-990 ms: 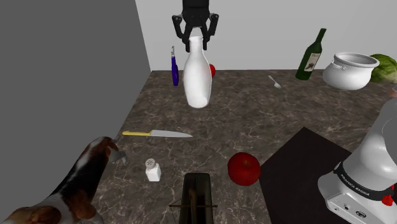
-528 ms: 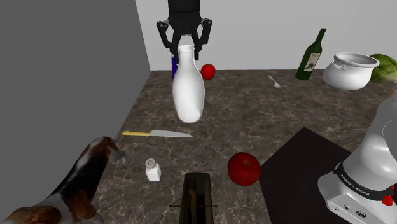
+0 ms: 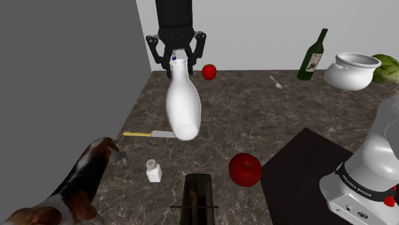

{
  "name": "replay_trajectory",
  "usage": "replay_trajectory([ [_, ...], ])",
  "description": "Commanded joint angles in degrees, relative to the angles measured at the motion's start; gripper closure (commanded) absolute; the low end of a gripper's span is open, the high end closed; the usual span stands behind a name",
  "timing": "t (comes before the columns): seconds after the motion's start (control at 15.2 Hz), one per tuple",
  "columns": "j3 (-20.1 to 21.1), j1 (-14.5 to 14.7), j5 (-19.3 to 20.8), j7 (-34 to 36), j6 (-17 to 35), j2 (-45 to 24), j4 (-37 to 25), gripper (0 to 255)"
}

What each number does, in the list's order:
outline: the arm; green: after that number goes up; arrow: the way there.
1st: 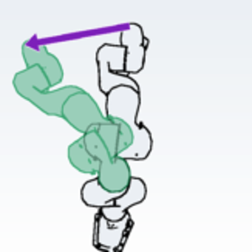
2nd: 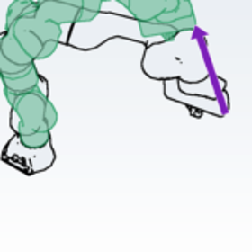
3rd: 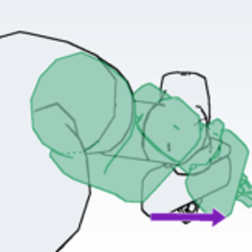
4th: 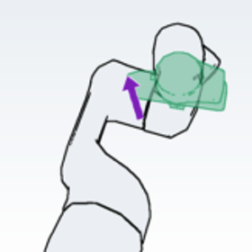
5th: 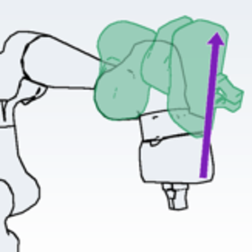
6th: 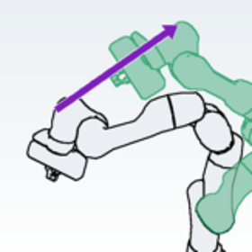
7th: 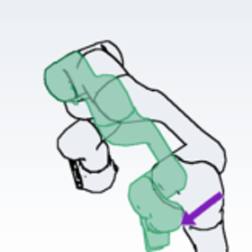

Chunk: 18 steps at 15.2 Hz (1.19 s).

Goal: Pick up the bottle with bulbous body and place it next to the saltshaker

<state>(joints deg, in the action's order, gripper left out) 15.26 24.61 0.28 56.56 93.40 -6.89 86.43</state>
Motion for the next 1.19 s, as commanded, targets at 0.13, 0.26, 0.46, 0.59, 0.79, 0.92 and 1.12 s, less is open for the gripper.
replay_trajectory([
  [0.13,-0.1,-0.1,-0.2,-0.1,3.4,0.7,4.0,255],
  [0.26,-0.1,-0.2,-0.2,-0.2,5.0,0.9,5.8,255],
  [0.46,-0.1,-0.2,-0.3,-0.3,7.3,1.0,8.3,255],
  [0.59,-0.1,-0.2,-0.3,-0.3,8.9,1.1,9.9,255],
  [0.79,-0.1,-0.2,-0.3,-0.3,11.2,1.0,12.1,255],
  [0.92,-0.1,-0.2,-0.2,-0.4,12.7,0.9,13.5,255],
  [1.12,-0.2,-0.2,-0.2,-0.4,14.9,0.7,15.5,255],
])
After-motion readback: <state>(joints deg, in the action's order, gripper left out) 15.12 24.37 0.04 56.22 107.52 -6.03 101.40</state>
